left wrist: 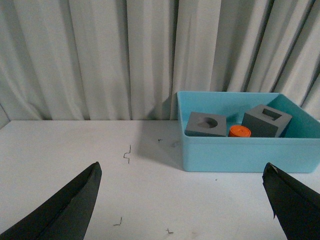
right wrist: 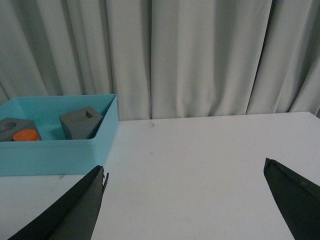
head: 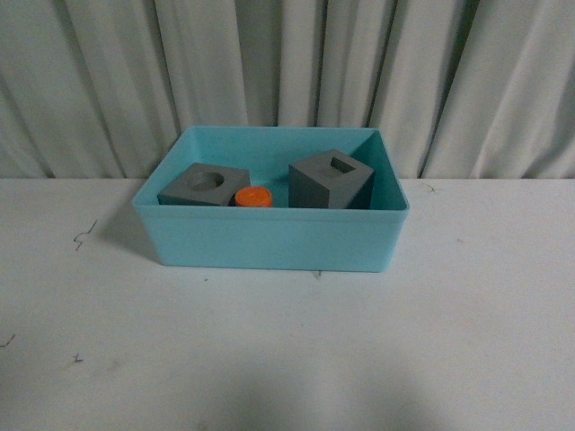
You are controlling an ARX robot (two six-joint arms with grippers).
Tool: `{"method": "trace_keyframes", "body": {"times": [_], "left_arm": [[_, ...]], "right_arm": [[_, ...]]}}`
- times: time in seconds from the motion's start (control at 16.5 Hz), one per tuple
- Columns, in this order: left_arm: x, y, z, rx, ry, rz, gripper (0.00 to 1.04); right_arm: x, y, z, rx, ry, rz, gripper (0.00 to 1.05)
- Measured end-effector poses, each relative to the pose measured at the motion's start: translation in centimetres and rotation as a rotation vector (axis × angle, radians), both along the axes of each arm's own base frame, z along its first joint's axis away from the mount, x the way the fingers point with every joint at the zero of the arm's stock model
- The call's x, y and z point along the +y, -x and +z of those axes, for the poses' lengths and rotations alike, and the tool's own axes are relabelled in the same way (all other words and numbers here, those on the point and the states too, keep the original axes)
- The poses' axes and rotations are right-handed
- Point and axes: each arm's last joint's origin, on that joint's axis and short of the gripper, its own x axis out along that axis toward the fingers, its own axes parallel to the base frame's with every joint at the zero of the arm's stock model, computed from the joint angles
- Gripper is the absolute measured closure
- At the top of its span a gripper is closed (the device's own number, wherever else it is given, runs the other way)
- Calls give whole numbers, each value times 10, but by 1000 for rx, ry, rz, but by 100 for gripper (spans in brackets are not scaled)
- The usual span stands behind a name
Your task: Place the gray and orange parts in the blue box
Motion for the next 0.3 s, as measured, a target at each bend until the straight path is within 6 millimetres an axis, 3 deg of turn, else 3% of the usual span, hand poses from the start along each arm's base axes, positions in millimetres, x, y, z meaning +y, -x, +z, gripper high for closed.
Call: {"method": "trace_keyframes", "body": {"times": [0.3], "left_arm": [[0, 0, 0, 0, 0, 0, 7]], "right_arm": [[0, 0, 0, 0, 0, 0, 6]]}}
